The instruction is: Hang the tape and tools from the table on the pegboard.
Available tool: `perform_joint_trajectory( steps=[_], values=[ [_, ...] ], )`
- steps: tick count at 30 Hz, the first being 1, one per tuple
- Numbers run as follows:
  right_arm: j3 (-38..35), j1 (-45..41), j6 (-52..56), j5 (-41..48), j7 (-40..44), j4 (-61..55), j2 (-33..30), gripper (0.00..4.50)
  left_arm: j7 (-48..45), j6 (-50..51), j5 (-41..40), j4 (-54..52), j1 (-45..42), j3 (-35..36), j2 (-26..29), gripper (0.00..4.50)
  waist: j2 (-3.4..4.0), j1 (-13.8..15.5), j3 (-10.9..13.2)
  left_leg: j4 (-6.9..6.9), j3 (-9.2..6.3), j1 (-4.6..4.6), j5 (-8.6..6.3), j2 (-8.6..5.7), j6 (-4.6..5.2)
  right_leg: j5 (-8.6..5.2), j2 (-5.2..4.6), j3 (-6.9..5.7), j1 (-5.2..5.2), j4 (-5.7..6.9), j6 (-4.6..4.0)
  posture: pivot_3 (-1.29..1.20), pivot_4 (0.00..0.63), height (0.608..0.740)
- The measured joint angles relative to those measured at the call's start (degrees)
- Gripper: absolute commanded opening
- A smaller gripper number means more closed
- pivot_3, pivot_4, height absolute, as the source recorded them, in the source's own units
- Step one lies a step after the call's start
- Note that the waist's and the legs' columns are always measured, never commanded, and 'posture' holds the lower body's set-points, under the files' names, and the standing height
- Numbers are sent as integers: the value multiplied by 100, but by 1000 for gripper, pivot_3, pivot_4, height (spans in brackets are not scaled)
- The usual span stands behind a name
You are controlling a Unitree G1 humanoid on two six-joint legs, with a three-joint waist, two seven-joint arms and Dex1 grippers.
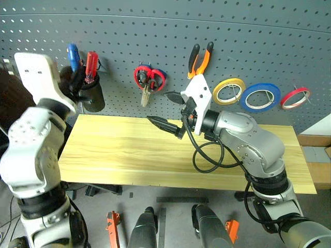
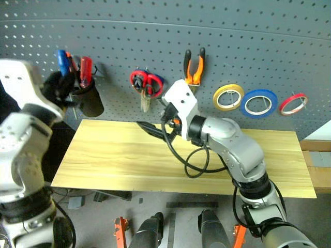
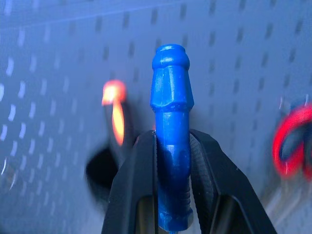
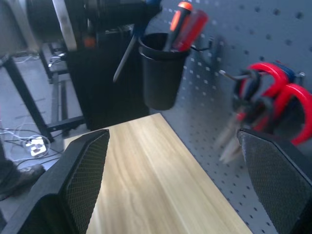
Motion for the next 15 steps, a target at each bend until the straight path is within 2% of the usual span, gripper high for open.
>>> perform_joint_trajectory(
  steps=[6, 15],
  values=[
    [1, -16, -121, -145, -109, 41, 89, 4500, -321, -1015, 214, 1395, -838, -280, 236, 562, -7, -11, -5, 2, 5, -44, 11, 0, -19, 2, -2, 4, -61, 14, -3, -102, 218, 740],
    [-2, -21, -171, -249, -194, 47, 94, 4500, -282, -2005, 431, 2319, -1448, -419, 224, 562, -11, -26, -10, 10, 7, -46, 11, 1, -16, 6, -2, 6, -67, 29, -5, -118, 211, 740]
  ],
)
